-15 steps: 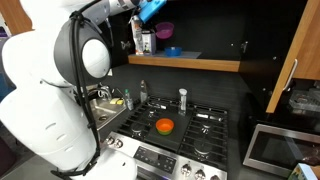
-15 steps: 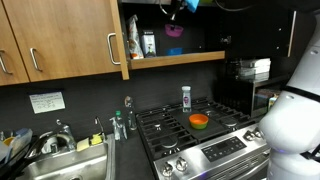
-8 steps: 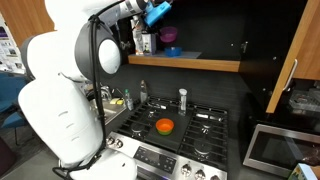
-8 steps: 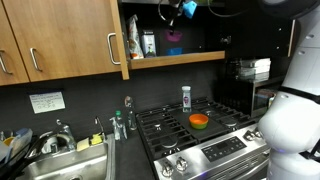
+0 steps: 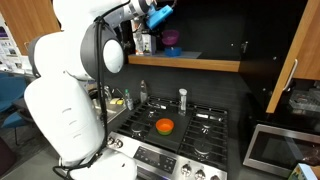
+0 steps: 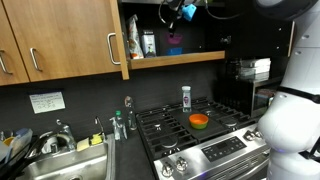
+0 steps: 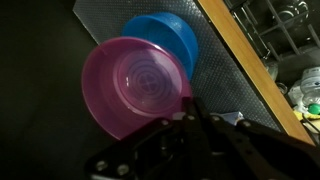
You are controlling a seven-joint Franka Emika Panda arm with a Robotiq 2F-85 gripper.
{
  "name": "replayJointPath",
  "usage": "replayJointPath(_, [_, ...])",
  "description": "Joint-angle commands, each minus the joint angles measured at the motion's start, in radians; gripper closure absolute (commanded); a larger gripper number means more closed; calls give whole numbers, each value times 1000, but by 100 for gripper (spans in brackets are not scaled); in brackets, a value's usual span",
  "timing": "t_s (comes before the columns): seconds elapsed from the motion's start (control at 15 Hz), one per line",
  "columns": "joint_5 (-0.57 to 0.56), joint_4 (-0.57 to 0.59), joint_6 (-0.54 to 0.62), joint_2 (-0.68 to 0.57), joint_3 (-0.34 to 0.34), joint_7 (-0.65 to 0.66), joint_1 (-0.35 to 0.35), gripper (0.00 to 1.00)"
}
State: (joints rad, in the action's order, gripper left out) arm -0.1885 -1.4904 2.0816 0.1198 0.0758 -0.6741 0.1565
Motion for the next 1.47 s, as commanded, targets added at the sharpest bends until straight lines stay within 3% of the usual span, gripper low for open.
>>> replayJointPath(0.0, [-6, 19, -9, -10, 12, 15, -13, 99])
replayJointPath(1.4, [-4, 11, 45, -53, -4, 62, -3, 99])
